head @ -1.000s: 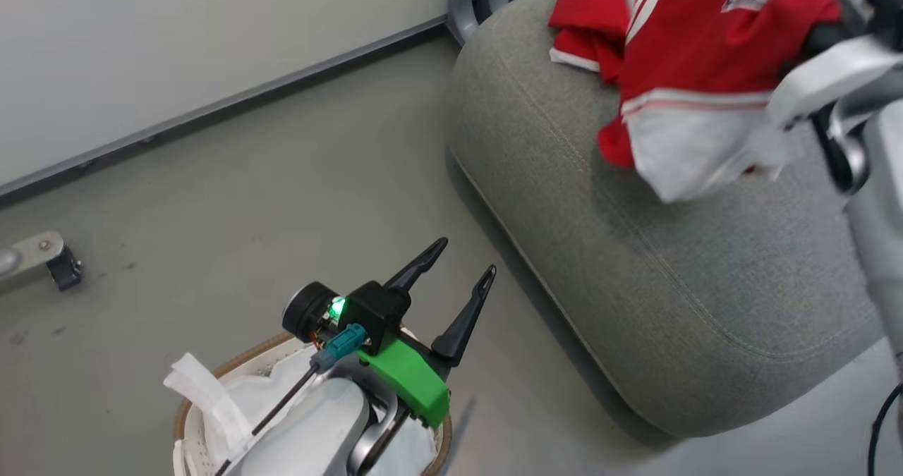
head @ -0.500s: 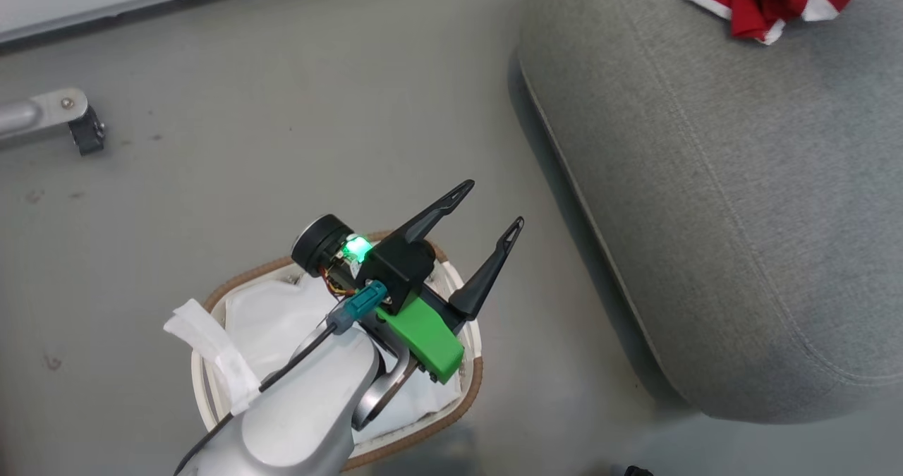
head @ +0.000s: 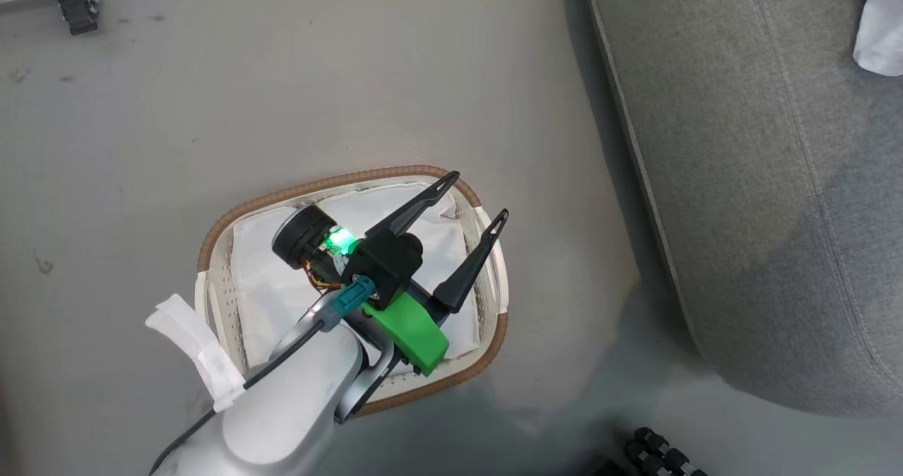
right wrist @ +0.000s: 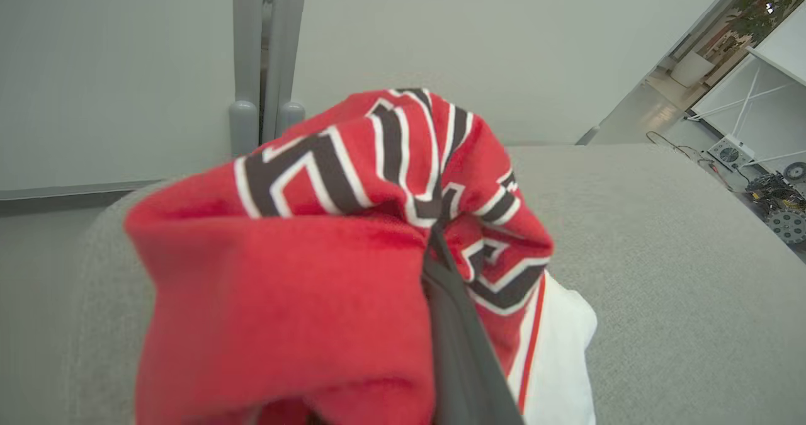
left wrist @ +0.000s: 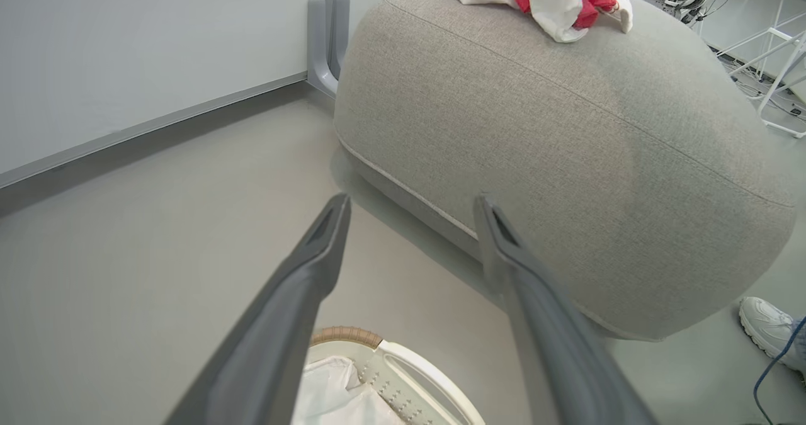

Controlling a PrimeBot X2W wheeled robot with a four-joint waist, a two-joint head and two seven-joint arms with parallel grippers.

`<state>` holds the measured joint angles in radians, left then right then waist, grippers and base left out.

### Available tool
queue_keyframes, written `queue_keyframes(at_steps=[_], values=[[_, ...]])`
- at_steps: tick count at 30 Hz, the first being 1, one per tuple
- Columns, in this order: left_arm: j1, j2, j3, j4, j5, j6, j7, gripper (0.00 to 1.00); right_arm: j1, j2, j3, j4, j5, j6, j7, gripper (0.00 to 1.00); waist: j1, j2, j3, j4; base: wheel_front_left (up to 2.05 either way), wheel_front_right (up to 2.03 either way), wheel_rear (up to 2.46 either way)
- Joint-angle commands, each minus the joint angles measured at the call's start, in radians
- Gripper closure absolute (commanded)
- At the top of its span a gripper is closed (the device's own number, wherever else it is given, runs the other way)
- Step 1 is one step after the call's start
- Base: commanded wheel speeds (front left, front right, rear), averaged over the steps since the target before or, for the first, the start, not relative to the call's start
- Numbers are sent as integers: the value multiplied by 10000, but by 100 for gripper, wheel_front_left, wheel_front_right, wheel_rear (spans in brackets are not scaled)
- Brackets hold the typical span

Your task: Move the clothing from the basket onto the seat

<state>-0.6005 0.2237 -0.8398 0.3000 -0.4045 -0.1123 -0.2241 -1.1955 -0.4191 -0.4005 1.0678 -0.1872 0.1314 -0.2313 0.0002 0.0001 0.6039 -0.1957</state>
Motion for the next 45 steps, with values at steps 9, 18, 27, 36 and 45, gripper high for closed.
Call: queue_keyframes(at_steps=[9, 18, 27, 36, 45], values=[[227, 201, 81, 39, -157, 226, -48, 0, 968, 931, -520, -62, -763, -15, -328, 0, -2, -1, -327, -301, 0, 0, 0], [585, -13, 233, 262, -600, 308, -192, 0, 2498, 1501, 321, -1082, -151, -15, -346, 0, -2, -1, -1518, -737, 0, 0, 0], [1249, -397, 907, 485, -1217, 575, -388, 0, 3901, 1299, 1373, -1635, 595, -15, -347, 0, -2, -1, -3045, -722, 0, 0, 0], [1820, -754, 1984, 683, -1285, 1184, -410, 0, 4168, 1354, 2346, -2314, 1246, -15, -348, 0, -2, -1, -4282, 50, 0, 0, 0], [2883, -828, 3348, 518, -1228, 1500, -397, 0, 5228, 1959, 3284, -3169, 1835, -15, -339, 0, -2, -1, -5298, 1180, 0, 0, 0]])
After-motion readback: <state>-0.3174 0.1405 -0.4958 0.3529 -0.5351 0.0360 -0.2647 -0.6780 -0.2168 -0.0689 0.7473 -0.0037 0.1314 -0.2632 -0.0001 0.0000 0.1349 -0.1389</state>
